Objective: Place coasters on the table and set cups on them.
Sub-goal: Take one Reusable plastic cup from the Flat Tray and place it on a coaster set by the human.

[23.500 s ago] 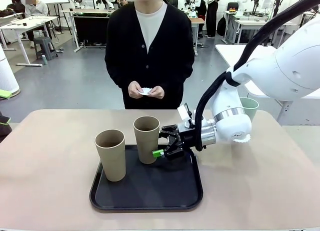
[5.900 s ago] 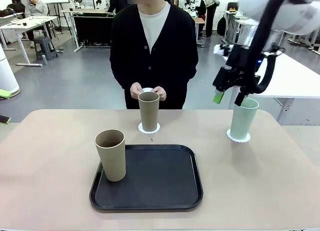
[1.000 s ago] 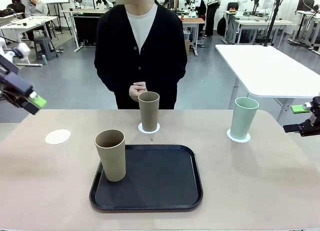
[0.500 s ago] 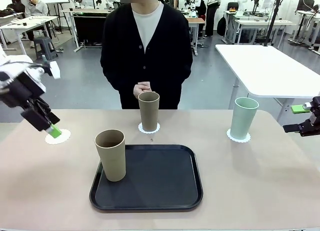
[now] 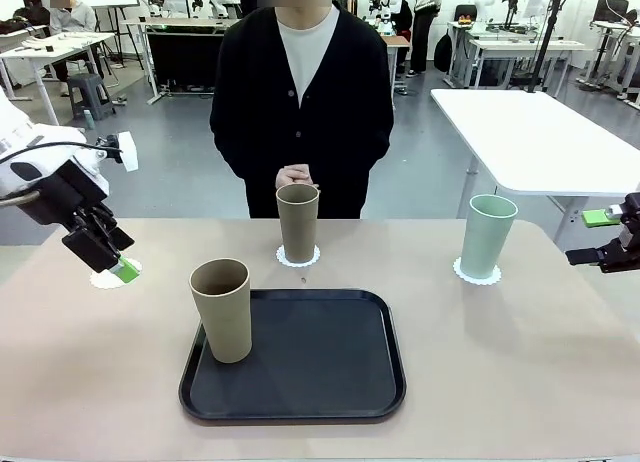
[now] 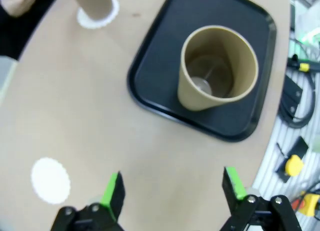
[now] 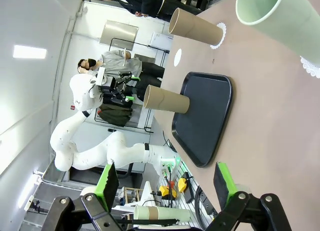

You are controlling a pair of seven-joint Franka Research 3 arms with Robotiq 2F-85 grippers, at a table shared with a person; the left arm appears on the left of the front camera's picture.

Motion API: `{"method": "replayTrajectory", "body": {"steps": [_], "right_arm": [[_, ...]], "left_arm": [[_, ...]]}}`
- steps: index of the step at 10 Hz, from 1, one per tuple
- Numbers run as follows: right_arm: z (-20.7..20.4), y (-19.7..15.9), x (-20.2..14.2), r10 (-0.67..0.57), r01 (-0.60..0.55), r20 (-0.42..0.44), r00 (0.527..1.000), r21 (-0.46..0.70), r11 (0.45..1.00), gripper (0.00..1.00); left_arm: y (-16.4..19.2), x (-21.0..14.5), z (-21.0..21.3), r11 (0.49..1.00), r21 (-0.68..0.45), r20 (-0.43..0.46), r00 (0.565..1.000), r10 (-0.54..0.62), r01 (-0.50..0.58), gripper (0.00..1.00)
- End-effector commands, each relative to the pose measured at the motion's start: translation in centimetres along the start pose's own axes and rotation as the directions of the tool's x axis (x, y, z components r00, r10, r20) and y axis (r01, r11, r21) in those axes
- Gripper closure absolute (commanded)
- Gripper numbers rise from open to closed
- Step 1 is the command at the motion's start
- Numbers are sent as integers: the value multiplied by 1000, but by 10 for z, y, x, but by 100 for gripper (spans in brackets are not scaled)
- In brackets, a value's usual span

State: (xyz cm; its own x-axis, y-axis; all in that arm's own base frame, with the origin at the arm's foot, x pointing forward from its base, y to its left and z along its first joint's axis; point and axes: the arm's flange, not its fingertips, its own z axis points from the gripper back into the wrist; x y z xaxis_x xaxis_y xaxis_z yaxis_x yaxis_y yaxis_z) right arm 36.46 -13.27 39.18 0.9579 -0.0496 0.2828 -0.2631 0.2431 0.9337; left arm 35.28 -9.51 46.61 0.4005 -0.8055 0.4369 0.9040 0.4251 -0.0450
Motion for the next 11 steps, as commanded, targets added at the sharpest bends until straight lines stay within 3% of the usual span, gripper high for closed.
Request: {"method": "replayTrajectory", "body": {"steps": [1, 2, 3, 4, 5, 7, 9, 11], "right_arm": [[0, -1, 2, 1, -1, -1, 1000, -2, 1000, 0], [0, -1, 2, 1, -1, -1, 1000, -2, 1000, 0], [0, -1, 2, 1, -1, -1, 1000, -2, 1000, 0], [0, -1, 2, 1, -1, -1, 1000, -2, 1000, 0], [0, -1, 2, 1, -1, -1, 1000, -2, 1000, 0], [0, -1, 2, 1, -1, -1, 1000, -2, 1000, 0], [0, -1, 2, 1, -1, -1, 1000, -2, 1000, 0], [0, -1, 2, 1, -1, -1, 1000, -2, 1000, 0]], "left_arm": [[-2, -2, 2, 1000, 6, -12, 1000, -10, 10, 0], [0, 0, 0, 1000, 0, 0, 1000, 0, 0, 0], [28, -3, -17, 981, -44, -57, 980, -189, 186, 0], [54, -4, -28, 954, -160, -47, 964, -263, 252, 0], [75, -5, -29, 924, -232, 25, 951, -307, 304, 0], [98, -20, -19, 835, -324, 269, 889, -370, 445, 0], [92, -32, -28, 772, -309, 463, 797, -387, 555, 0], [66, -37, -65, 825, -179, 497, 773, -395, 537, 0]]}}
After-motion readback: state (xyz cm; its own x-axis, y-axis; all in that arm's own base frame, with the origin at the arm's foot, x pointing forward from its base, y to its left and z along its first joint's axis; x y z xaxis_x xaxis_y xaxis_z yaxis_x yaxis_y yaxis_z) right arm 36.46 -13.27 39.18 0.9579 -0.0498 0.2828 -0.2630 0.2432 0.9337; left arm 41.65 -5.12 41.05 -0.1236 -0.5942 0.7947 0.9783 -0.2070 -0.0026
